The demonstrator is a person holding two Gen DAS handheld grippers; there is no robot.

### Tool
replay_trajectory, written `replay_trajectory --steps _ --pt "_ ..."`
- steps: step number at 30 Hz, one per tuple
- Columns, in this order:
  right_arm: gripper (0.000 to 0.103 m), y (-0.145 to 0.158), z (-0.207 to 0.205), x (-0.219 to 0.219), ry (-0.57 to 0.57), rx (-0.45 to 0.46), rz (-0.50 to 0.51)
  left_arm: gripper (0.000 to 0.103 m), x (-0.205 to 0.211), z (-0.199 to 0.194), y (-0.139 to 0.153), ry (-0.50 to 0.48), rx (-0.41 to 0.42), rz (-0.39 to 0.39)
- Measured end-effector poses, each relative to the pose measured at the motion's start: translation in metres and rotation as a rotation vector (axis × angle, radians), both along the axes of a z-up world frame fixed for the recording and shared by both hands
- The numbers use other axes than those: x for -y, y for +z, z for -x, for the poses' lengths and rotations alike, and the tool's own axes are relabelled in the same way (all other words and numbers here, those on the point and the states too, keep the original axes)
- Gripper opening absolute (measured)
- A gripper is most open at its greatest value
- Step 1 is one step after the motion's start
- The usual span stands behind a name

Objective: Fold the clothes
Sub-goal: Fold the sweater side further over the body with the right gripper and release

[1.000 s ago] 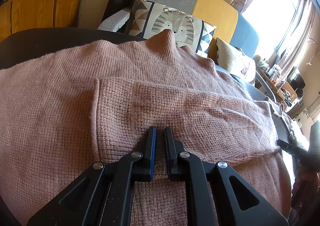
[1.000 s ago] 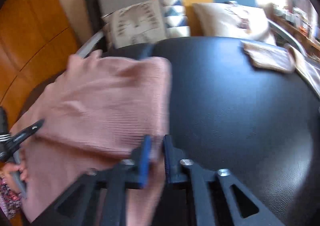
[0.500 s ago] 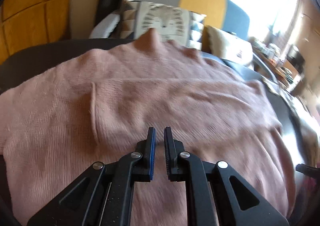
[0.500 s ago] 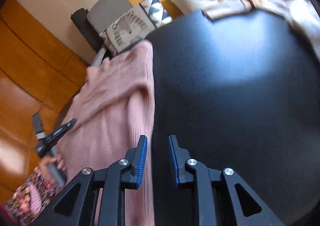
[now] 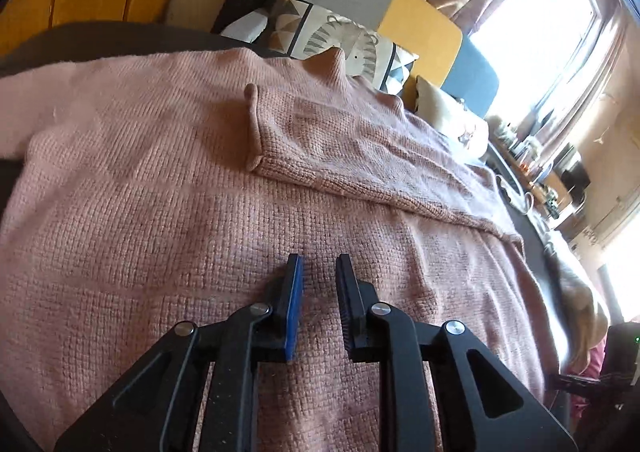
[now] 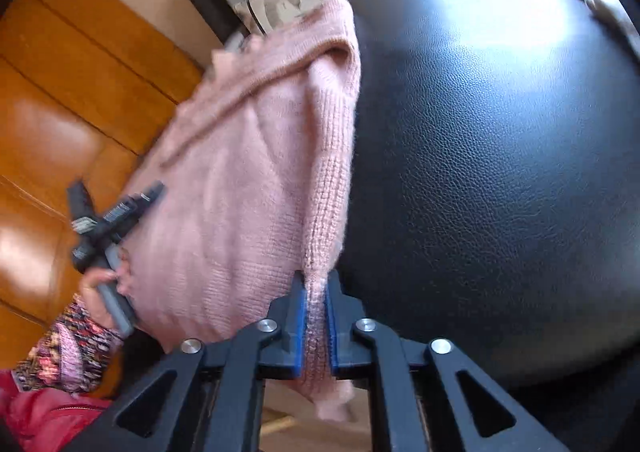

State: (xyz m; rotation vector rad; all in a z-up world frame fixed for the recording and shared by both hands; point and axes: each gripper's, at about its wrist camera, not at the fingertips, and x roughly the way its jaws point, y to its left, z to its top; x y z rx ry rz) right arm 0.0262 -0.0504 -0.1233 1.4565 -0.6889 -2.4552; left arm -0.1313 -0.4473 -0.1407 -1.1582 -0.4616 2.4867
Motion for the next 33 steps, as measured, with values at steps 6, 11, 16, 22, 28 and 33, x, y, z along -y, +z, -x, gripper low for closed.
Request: replay_trajectory --steps 6,11,16,22,28,33 --pt "0.005 0.024 -0.004 -0.005 0.015 0.005 -0.124 0.019 -0.005 0.000 0.001 -0.003 -0.007 0.010" --pt "0.008 0.021 0.006 -0.019 0.017 0.002 -0.055 0.019 0.002 0.005 -0.005 -0.005 0.006 -0.050" --pt "0.022 0.048 0.051 -0.047 -0.097 -0.159 -0.009 0.019 0.003 0.005 -0.006 -0.006 0.002 -0.047" --pt "0.006 0.017 0.137 -0.025 -0.037 -0.097 -0.096 0.019 0.005 0.005 -0.007 -0.011 -0.001 -0.051" --pt "0.000 0.003 0.162 -0.023 -0.038 -0.070 -0.351 0.018 0.004 0.005 -0.007 -0.013 -0.005 -0.046" --pt "0.000 -0.008 0.163 -0.058 -0.104 -0.077 -0.216 0.018 0.004 0.005 -0.008 -0.013 -0.006 -0.051"
